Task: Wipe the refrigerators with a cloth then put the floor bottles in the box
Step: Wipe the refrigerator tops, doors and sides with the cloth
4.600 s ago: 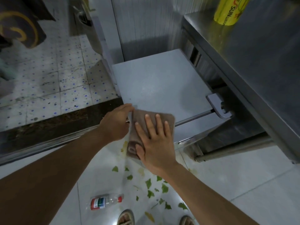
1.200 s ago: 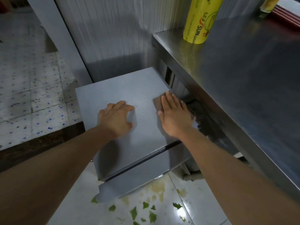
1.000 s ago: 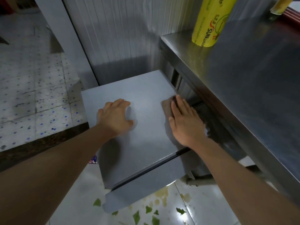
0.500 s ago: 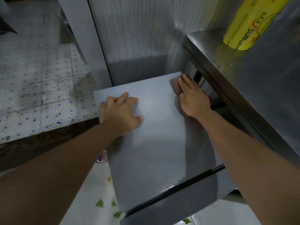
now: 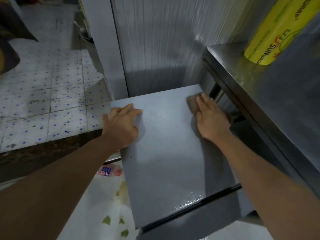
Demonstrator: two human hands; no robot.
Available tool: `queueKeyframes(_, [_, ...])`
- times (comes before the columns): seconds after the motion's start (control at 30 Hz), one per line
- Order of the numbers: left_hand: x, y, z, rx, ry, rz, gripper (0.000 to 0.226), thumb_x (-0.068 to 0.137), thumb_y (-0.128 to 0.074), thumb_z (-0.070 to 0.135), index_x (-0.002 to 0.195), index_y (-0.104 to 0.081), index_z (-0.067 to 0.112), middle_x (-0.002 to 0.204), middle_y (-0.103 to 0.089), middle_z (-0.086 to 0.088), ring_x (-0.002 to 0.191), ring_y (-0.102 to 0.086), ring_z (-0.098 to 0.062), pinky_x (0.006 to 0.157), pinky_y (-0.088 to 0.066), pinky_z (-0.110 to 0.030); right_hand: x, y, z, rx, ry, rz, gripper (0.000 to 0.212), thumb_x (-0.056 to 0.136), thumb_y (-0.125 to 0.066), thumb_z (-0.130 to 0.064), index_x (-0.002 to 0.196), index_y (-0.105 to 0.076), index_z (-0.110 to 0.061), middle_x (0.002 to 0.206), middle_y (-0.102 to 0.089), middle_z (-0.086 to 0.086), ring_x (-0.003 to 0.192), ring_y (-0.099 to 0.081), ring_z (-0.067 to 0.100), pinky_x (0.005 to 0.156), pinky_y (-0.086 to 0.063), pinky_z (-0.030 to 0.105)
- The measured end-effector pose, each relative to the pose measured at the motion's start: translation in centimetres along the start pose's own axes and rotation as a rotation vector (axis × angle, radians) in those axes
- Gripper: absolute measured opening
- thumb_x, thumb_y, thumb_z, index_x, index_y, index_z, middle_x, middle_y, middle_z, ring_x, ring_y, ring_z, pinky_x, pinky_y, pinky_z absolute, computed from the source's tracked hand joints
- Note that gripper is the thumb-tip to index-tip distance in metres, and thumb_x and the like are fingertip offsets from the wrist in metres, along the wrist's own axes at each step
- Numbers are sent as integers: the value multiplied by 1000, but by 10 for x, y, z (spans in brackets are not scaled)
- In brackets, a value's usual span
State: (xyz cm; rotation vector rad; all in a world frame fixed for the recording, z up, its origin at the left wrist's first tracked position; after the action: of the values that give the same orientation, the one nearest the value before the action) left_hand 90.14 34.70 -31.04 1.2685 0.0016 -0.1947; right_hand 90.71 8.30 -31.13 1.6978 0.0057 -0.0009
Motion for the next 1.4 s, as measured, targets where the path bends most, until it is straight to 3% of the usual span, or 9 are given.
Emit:
queueKeyframes(0.1, [0, 0, -5, -25, -14, 9, 58, 84, -56, 21, 137, -39, 38, 154, -22, 12, 134, -21, -23, 107, -18, -47, 14, -2, -19, 10, -83, 27, 59, 96, -38, -24, 151, -17, -17, 160, -9, 4, 145, -13, 28, 115, -19, 43])
queueKeyframes(0.33, [4, 7, -17, -40, 65, 5, 61, 85, -55, 20, 142, -32, 22, 155, -20, 7, 137, -15, -23, 109, -14, -43, -58, -16, -98, 186, 524, -76, 57, 90, -37, -25, 146, -33, -27, 156, -24, -8, 145, -19, 17, 118, -14, 39])
queueKeyframes(0.43, [5, 7, -19, -49, 53, -7, 59, 86, -55, 21, 141, -33, 24, 155, -19, 10, 136, -15, -21, 110, -13, -45, -15, -9, -49, 73, 278, 83, 53, 92, -40, -24, 144, -38, -17, 155, -28, 3, 141, -30, 23, 115, -25, 43])
queueKeyframes(0.57, [8, 6, -24, -80, 54, -9, 59, 84, -57, 23, 139, -35, 28, 154, -21, 15, 134, -17, -20, 108, -15, -46, 35, -3, -15, 12, -152, 46, 56, 94, -40, -26, 147, -22, -18, 158, -15, 5, 143, -18, 29, 114, -23, 49])
queueKeyframes(0.67, [8, 7, -26, -110, 46, -2, 59, 82, -61, 26, 136, -37, 29, 151, -25, 16, 131, -20, -21, 105, -20, -43, 29, -16, -64, -17, 37, 25, 62, 93, -38, -27, 150, -14, -22, 160, -8, 2, 146, -11, 26, 116, -18, 47])
queueKeyframes(0.8, [9, 11, -26, -78, 39, -11, 60, 82, -63, 30, 136, -38, 30, 150, -27, 14, 132, -22, -22, 105, -23, -45, -12, -22, -104, 147, 380, -38, 58, 92, -34, -27, 149, -27, -26, 158, -19, -7, 146, -16, 20, 118, -14, 43])
queueKeyframes(1.0, [10, 11, -27, -62, 46, 6, 59, 82, -63, 32, 136, -38, 33, 149, -29, 16, 131, -24, -20, 104, -24, -46, 51, -6, -2, 12, -19, 37, 53, 99, -34, -27, 150, -21, -16, 159, -16, 4, 144, -19, 25, 117, -21, 43])
queueKeyframes(1.27, [11, 9, -29, -101, 17, 19, 56, 82, -63, 33, 132, -40, 31, 146, -33, 14, 130, -24, -21, 101, -25, -42, 95, -8, -5, 95, -100, -13, 47, 99, -33, -26, 145, -29, -22, 153, -23, 3, 137, -24, 35, 110, -29, 52])
queueKeyframes(1.4, [10, 7, -32, -133, -4, -11, 59, 84, -60, 38, 138, -36, 33, 151, -25, 17, 133, -18, -19, 106, -22, -41, 88, -10, -33, -34, 63, -22, 46, 97, -33, -26, 143, -32, -23, 151, -30, 3, 136, -27, 31, 112, -25, 49])
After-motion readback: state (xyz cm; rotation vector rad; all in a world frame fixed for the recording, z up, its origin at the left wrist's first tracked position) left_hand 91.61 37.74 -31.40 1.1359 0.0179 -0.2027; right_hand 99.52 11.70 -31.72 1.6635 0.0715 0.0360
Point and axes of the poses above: each hand's wrist, its own x-axis towards the middle knuckle, its own y-axis out of the back of the hand, z = x × y, the point moved 3 cm from there along x, towards the middle knuckle
